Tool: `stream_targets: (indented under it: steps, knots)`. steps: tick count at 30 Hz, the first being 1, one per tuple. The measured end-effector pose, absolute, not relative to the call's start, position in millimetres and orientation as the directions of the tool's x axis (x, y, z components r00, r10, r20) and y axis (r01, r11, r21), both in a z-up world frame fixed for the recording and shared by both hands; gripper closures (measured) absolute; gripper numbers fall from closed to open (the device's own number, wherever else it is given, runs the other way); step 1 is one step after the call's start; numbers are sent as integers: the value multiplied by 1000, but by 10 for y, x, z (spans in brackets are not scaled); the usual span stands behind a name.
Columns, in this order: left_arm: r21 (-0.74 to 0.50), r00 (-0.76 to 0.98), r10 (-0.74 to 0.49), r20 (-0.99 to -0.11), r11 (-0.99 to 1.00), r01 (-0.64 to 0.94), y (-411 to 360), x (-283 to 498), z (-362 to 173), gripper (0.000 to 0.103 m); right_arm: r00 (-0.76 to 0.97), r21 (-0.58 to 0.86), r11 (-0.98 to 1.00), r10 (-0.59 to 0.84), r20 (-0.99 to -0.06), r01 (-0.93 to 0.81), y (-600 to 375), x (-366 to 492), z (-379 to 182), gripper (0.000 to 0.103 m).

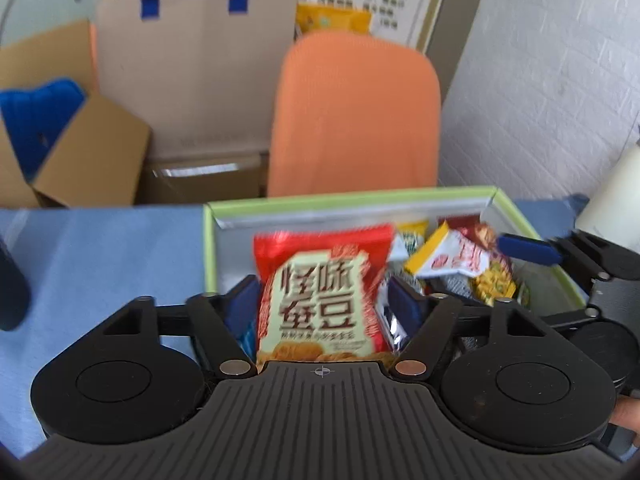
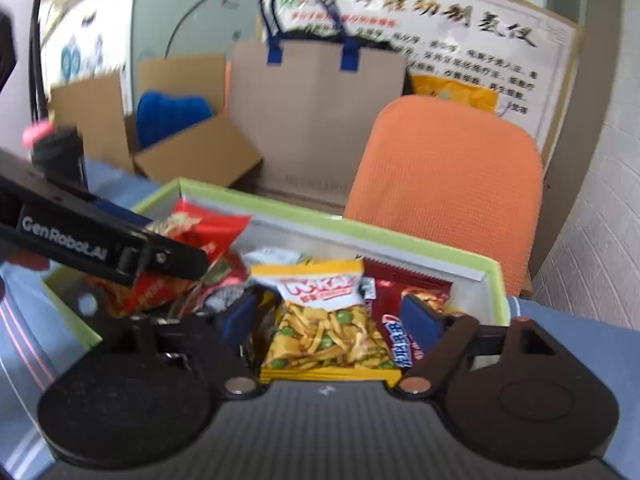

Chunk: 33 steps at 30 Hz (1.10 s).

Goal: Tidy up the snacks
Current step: 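Carry both bags into the box with both grippers and release, then grasp the long biscuit pack with the left gripper while the right grasps the round biscuit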

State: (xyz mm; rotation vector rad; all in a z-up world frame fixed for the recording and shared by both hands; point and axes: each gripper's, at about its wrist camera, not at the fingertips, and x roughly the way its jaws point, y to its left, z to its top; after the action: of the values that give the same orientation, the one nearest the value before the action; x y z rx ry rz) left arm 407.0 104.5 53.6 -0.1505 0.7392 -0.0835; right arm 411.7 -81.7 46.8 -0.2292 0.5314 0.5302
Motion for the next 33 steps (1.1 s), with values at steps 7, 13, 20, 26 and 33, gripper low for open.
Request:
stream_targets:
  steps: [7, 13, 20, 26, 33]
  knots:
    - [-230, 818, -158, -554, 973, 32, 1076, 3315, 832, 23, 784, -38, 855, 456, -421, -518, -1288, 3364, 758, 1]
    - [-300, 744, -248, -620, 952, 68, 796, 2876, 438, 24, 768, -9, 890, 388, -509, -456, -1544, 2890, 260, 1]
    - [-314, 638, -265, -723, 949, 38, 416, 3030, 158, 38, 652, -37, 786, 485, -583, -617, -1177, 2834, -31, 1]
    - [-252, 665, -193, -721, 968, 8, 452, 2945, 256, 34, 542, -28, 695, 535, -648, -719, -820, 2997, -293, 1]
    - [-241, 667, -162, -727, 970, -27, 655, 2867, 250, 34, 462, 16, 631, 586, -666, -776, -584, 2803, -258, 1]
